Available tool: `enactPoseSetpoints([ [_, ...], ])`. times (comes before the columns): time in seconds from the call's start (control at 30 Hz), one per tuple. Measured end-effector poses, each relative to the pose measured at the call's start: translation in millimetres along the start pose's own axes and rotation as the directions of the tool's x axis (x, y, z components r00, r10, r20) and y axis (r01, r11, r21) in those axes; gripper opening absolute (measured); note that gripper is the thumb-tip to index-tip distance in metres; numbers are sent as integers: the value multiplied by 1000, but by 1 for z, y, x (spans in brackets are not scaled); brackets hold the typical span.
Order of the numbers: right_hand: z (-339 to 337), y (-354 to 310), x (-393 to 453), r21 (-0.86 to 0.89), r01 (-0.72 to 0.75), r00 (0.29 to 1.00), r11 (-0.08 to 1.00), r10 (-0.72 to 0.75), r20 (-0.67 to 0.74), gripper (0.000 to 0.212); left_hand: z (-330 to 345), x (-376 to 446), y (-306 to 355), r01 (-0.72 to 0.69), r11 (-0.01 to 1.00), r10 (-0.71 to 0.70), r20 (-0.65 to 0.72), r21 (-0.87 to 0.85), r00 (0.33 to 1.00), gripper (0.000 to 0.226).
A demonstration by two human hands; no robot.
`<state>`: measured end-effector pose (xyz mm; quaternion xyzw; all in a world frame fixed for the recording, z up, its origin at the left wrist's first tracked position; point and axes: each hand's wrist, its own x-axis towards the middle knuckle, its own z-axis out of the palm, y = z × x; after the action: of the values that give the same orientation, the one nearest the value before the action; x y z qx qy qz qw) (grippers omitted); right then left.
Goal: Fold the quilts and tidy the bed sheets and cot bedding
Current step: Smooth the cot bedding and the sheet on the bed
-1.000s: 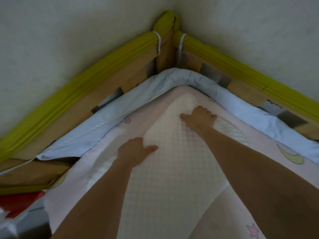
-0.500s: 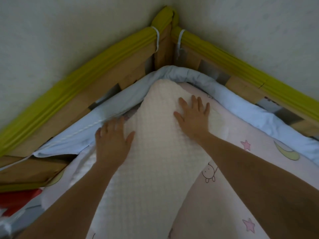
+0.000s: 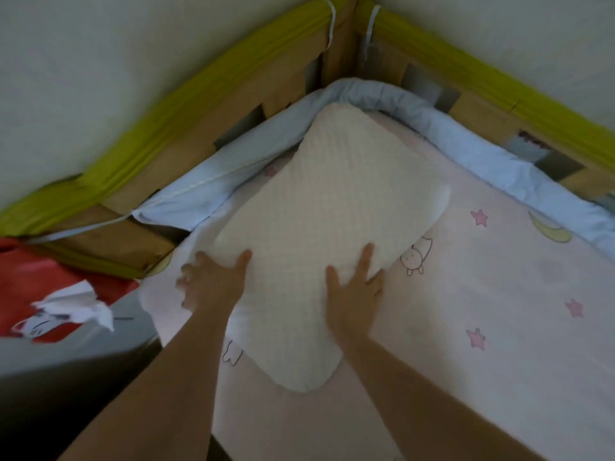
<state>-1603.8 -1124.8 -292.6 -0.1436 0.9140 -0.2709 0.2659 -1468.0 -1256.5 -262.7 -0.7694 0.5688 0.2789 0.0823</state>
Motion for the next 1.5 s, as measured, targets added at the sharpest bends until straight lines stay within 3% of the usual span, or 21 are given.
enactPoseSetpoints([
  [0.07, 16, 6, -46, 97, -90, 996, 991, 87, 34, 90, 4, -10, -16, 247, 927, -246, 38, -281, 968, 106],
  [0.13, 19, 11, -70, 175, -180, 983, 968, 169, 77, 96, 7, -16, -28, 309, 808, -286, 124, -501, 950, 102],
  [0.2, 17, 11, -80, 221, -156, 985, 963, 134, 112, 96, 6, -20, -39, 253, 695, -181, 177, -673, 967, 89],
  [0.3, 15, 8, -82, 315, 9, 998, 949, -28, 53, 87, 2, -23, -43, -1, 640, 31, 25, -769, 999, 73],
  [0.33, 17, 7, -87, 298, 40, 996, 954, -61, 60, 84, -2, -23, -49, -66, 648, 68, -29, -759, 997, 72],
  [0.4, 22, 13, -95, 172, 35, 988, 985, -60, 144, 79, -3, -19, -68, -50, 727, 53, -17, -685, 998, 59],
  [0.5, 20, 10, -101, -105, -8, 972, 994, 32, 235, 75, -14, -22, -104, 142, 817, 14, 265, -559, 964, 22],
  [0.57, 10, -5, -109, -349, 37, 957, 936, 67, 282, 69, -36, -39, -126, -26, 959, 133, 367, -284, 921, 25],
  [0.63, -5, -29, -128, -519, 217, 921, 827, 3, 389, 50, -67, -65, -155, -276, 961, 261, 355, -9, 897, 39],
  [0.7, -12, -60, -157, -517, 453, 821, 726, -113, 559, 35, -99, -92, -193, -365, 917, 296, 342, 158, 892, 36],
  [0.77, -11, -87, -188, -437, 616, 698, 656, -196, 689, 29, -125, -115, -226, -351, 909, 277, 304, 226, 911, 28],
  [0.87, 3, -139, -265, -281, 811, 462, 514, -268, 845, 23, -178, -151, -288, -173, 963, 129, 209, 206, 969, 29],
  [0.9, 13, -157, -304, -219, 878, 353, 426, -267, 897, 26, -198, -169, -321, -68, 987, 43, 168, 147, 985, 31],
  [1.07, 49, -197, -443, 50, 988, -12, 144, -258, 966, 19, -244, -240, -441, 261, 962, -259, 40, -78, 965, 39],
  [1.17, 75, -193, -539, 185, 983, -184, -12, -173, 967, 18, -249, -305, -523, 486, 832, -505, -4, -267, 863, 37],
  [1.33, 114, -141, -671, 333, 926, -353, -179, -98, 930, 17, -211, -406, -625, 674, 474, -791, 64, -566, 609, 41],
  [1.4, 131, -108, -715, 338, 925, -354, -173, -71, 932, 19, -186, -432, -660, 675, 273, -865, 133, -685, 485, 48],
  [1.5, 165, -63, -759, 256, 959, -261, -118, -30, 965, 49, -146, -442, -706, 596, -5, -897, 267, -803, 351, 62],
])
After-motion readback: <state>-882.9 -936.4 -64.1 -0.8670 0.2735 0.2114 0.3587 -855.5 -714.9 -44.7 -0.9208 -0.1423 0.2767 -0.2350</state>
